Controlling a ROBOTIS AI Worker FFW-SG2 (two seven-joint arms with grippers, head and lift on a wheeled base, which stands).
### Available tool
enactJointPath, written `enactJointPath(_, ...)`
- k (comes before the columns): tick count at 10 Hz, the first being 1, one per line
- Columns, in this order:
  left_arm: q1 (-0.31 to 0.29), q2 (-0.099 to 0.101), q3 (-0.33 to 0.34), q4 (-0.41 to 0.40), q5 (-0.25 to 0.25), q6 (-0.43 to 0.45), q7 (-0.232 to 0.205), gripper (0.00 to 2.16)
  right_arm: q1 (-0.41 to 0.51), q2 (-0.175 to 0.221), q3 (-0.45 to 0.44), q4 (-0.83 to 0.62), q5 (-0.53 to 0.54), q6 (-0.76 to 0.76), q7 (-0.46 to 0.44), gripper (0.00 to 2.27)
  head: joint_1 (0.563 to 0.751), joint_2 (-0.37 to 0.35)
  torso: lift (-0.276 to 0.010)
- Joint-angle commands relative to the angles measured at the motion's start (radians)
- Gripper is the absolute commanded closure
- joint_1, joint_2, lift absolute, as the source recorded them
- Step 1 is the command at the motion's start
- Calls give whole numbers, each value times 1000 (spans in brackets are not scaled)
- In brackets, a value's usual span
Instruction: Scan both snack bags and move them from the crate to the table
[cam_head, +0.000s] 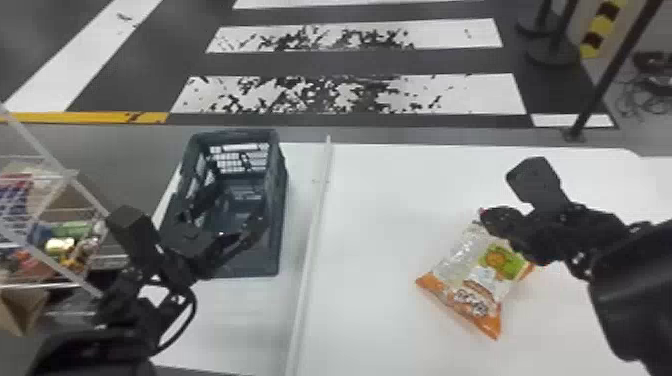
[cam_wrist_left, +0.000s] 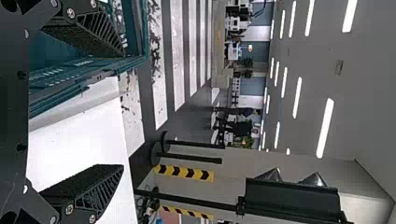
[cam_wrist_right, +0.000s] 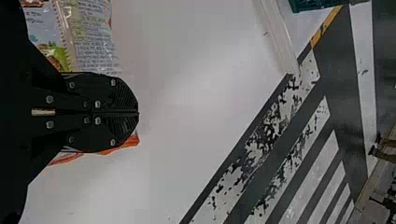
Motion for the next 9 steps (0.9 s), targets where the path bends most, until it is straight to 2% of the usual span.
enactJointPath(1,-2,0,0,1,0,0,0,161,44,-12,-38,-53,15,29,9,2216,695,74,-35)
enactJointPath(3,-2,0,-5,0,-2,3,2,161,79,-11,-35,-21,6,16,8,2216,695,45,-35)
enactJointPath(7,-3,-2,-8,4,0,3,8,161,21,14,65,269,29,-146,-21,2216,695,62,-35)
enactJointPath(8,-2,-2,-9,3,0,6,8,161,30,12,62,243,32,-146,-26,2216,695,68,-35)
enactJointPath(9,-2,-2,-9,1,0,3,6,161,38,12,43,177,47,-79,-27,2216,695,76,-35)
